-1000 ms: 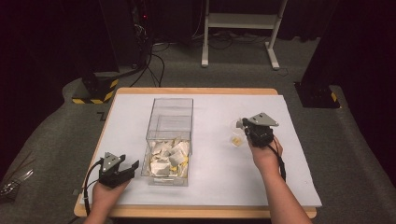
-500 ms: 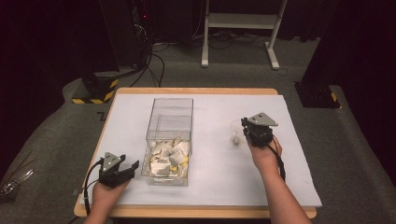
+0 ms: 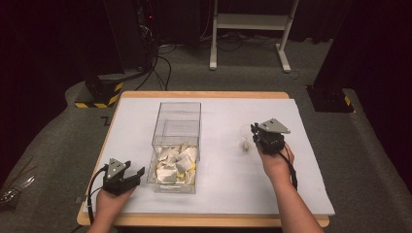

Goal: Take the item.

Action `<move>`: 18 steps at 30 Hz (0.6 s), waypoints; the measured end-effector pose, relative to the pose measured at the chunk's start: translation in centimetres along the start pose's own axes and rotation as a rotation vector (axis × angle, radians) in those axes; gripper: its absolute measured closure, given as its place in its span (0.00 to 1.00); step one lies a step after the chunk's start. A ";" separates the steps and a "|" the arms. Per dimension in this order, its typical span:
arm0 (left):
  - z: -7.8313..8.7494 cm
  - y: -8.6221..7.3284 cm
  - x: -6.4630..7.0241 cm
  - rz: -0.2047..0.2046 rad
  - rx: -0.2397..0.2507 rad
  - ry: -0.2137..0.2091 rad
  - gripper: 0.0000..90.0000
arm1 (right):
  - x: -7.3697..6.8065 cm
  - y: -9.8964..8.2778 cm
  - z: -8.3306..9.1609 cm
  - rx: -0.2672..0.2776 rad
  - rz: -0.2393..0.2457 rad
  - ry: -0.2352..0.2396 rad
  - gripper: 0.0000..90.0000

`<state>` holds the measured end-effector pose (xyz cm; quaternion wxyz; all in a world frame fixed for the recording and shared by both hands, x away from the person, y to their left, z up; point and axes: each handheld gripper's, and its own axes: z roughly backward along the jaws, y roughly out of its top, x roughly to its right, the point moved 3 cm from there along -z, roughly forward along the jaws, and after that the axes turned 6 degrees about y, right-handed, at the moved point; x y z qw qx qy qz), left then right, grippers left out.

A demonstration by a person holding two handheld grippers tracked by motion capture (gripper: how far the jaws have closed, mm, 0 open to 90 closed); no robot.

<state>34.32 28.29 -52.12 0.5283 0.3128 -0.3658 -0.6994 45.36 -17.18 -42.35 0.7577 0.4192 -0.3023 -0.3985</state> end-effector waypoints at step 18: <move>0.0 0.0 0.0 -0.002 0.000 -0.001 0.40 | -0.9 -1.2 1.4 0.024 -0.019 0.022 0.79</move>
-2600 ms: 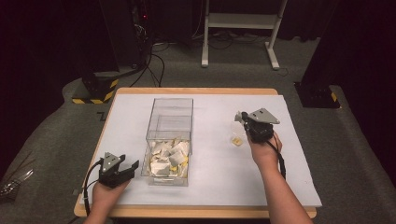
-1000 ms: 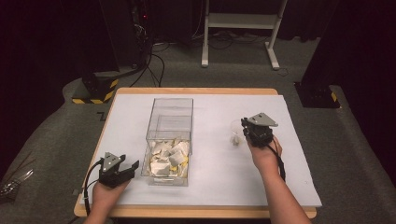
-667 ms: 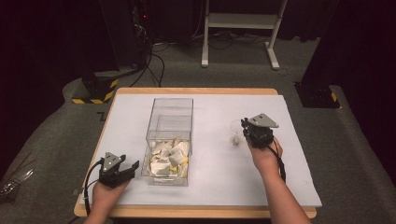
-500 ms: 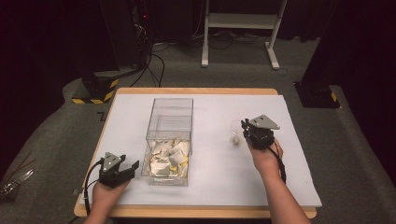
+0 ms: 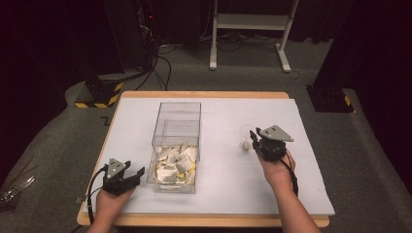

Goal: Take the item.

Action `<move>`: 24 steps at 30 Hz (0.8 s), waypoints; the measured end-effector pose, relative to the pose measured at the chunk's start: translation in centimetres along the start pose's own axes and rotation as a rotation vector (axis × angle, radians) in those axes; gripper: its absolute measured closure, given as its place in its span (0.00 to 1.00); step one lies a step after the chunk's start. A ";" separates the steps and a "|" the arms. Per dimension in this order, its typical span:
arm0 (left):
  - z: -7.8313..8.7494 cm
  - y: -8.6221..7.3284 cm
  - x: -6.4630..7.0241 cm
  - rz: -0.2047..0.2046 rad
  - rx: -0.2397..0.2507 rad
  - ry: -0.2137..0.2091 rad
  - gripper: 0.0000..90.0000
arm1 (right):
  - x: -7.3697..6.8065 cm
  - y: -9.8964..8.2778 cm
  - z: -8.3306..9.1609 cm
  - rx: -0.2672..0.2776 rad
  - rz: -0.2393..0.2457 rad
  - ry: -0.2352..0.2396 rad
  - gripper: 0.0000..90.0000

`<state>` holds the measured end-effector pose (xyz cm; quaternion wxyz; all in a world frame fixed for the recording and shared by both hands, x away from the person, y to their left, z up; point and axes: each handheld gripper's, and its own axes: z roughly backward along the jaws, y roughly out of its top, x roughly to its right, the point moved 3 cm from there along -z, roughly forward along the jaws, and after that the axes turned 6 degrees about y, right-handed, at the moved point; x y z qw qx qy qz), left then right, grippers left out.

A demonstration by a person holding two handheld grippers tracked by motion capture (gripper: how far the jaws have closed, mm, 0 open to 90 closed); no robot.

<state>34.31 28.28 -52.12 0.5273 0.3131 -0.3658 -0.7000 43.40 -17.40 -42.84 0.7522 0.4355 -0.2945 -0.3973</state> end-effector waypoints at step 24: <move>0.0 0.0 0.0 -0.005 0.002 -0.003 0.40 | -1.0 -4.3 2.2 -0.014 -0.039 0.031 0.72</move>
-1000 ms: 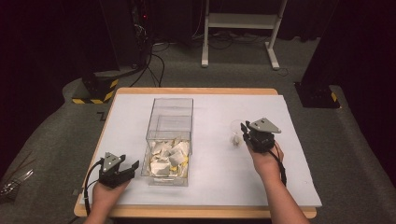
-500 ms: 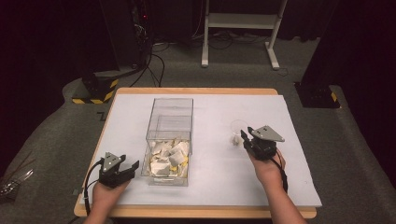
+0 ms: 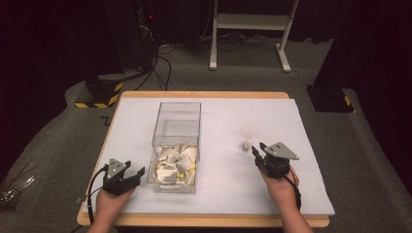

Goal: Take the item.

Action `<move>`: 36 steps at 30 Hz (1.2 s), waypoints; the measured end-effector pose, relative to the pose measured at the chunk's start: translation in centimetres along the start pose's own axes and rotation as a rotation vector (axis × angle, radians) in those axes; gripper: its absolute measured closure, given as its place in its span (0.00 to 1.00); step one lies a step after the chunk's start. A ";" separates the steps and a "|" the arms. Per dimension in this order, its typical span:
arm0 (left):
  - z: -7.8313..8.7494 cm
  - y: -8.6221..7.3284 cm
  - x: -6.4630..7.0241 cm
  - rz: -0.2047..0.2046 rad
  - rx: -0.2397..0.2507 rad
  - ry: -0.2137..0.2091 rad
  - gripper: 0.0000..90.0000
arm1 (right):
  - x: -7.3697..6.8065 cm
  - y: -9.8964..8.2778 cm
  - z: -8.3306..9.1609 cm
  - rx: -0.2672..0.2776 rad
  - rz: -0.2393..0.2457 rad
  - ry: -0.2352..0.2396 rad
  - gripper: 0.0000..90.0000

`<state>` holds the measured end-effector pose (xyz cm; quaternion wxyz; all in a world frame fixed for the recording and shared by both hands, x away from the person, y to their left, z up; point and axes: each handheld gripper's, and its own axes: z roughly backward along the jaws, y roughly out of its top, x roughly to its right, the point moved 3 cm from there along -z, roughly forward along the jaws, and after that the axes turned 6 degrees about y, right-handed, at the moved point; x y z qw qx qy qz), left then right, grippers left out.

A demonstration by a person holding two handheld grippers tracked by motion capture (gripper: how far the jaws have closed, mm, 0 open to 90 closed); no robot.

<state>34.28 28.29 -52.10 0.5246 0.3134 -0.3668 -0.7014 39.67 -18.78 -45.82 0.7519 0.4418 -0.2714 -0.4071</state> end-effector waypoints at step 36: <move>0.9 0.0 0.2 0.026 0.027 -0.048 0.40 | 1.0 -7.2 1.0 -0.151 -0.085 -0.009 0.68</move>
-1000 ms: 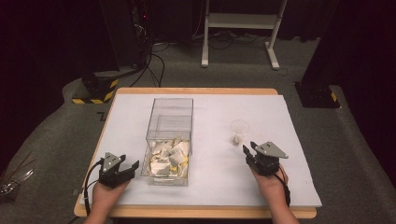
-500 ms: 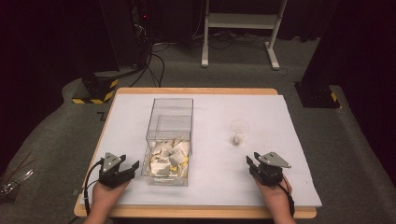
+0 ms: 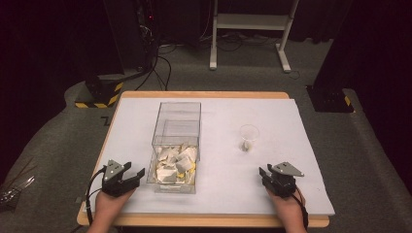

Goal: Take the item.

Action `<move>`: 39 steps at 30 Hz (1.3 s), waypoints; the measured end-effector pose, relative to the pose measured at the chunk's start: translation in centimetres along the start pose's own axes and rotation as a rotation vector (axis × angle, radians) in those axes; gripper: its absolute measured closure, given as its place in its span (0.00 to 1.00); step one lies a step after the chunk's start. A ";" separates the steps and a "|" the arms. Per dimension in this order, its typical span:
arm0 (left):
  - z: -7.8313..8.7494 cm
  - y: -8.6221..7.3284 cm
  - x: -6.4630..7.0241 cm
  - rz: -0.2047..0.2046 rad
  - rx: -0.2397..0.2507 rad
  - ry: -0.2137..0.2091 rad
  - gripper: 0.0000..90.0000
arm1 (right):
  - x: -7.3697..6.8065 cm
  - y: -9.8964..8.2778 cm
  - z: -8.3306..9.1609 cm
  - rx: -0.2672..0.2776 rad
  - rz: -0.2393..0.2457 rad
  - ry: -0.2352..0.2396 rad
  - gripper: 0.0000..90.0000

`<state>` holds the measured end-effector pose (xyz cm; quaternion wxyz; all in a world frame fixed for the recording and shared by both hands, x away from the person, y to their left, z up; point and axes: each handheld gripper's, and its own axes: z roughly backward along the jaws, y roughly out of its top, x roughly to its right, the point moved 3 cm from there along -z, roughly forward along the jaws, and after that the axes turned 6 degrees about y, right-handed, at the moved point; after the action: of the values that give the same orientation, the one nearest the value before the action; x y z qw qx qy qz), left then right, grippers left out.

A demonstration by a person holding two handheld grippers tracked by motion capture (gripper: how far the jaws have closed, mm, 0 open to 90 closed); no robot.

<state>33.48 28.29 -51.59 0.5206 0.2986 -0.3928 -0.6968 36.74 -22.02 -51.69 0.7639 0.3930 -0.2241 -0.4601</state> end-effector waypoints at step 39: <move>7.0 0.9 6.3 -0.042 0.148 -0.060 0.37 | 0.0 0.0 -0.3 -0.023 -0.008 0.012 0.68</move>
<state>26.34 23.74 -47.28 0.4703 0.3232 -0.4524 -0.6853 36.94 -21.95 -51.87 0.7679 0.3880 -0.2128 -0.4631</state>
